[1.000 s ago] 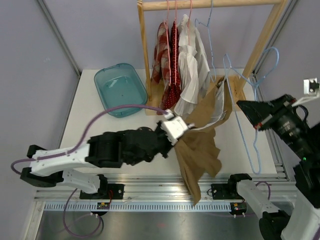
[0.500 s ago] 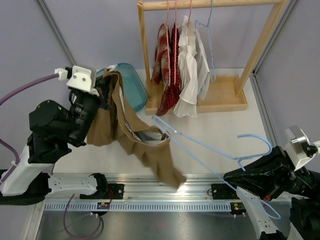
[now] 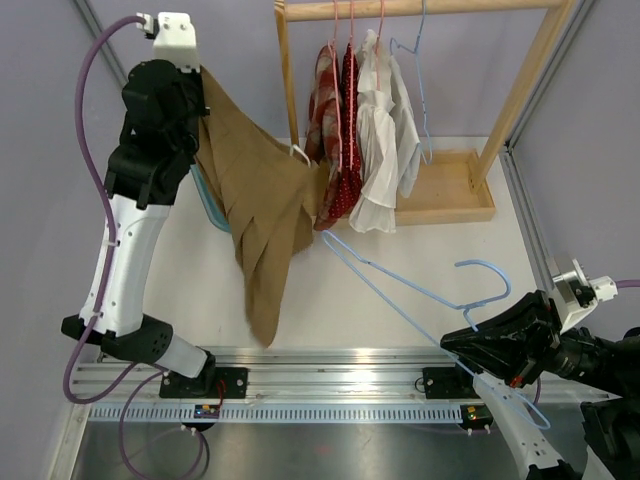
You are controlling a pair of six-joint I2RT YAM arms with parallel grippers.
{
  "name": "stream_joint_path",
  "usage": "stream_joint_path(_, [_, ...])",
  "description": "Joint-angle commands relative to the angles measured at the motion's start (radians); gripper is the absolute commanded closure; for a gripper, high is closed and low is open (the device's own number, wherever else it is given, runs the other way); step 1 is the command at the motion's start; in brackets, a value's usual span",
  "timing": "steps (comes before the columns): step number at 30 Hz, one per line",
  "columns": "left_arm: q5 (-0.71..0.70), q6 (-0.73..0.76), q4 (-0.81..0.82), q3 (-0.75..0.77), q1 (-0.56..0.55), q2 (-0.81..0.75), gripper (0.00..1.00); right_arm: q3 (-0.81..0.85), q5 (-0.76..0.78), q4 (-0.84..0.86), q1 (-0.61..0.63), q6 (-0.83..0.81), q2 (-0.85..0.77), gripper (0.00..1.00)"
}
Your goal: Remove the skirt from the hanger
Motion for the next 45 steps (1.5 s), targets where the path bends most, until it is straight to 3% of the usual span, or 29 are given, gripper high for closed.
stream_joint_path(1, [0.05,-0.038,0.102,0.145,0.066,-0.002,1.0,0.031,0.141,-0.155,0.035,-0.165,-0.006,1.0])
stream_joint_path(11, [0.246,-0.147,0.21,0.243,0.218,0.176,1.0,0.043,0.252,-0.204,0.075,-0.248,0.032,1.0])
stream_joint_path(17, [0.316,-0.208,0.256,0.171,0.259,0.312,1.0,0.111,0.527,-0.288,0.074,-0.303,0.09,1.0])
stream_joint_path(23, [0.453,-0.283,0.242,0.2,0.302,0.491,0.99,0.126,0.639,-0.241,0.074,-0.305,0.124,1.0])
stream_joint_path(25, [0.461,-0.293,0.251,0.194,0.304,0.524,0.93,0.129,0.673,-0.213,0.074,-0.299,0.129,1.0])
stream_joint_path(27, [0.459,-0.306,0.256,0.184,0.306,0.541,0.79,0.142,0.718,-0.19,0.074,-0.297,0.143,1.0])
stream_joint_path(28, [0.453,-0.314,0.256,0.176,0.307,0.554,0.47,0.149,0.729,-0.184,0.072,-0.299,0.15,1.0])
stream_joint_path(30, [0.41,-0.358,0.24,0.156,0.316,0.561,0.02,0.158,0.768,-0.167,0.074,-0.296,0.181,1.0])
stream_joint_path(35, [0.358,-0.449,0.008,0.207,0.325,0.565,0.01,0.201,0.983,-0.127,0.074,-0.287,0.297,1.0])
stream_joint_path(36, [0.352,-0.48,-0.016,0.161,0.324,0.542,0.01,0.207,1.012,-0.101,0.074,-0.282,0.32,1.0])
stream_joint_path(38, [0.331,-0.506,-0.036,0.048,0.318,0.412,0.01,0.226,1.081,-0.067,0.074,-0.279,0.366,1.0])
stream_joint_path(39, [0.338,-0.535,-0.019,-0.096,0.312,0.299,0.01,0.244,1.098,-0.032,0.074,-0.279,0.42,1.0])
stream_joint_path(41, [0.358,-0.543,0.004,-0.236,0.304,0.241,0.01,0.269,1.136,0.008,0.074,-0.287,0.503,1.0])
stream_joint_path(45, [0.349,-0.561,0.021,-0.572,0.241,-0.085,0.01,0.367,1.209,0.107,0.074,-0.323,0.672,1.0])
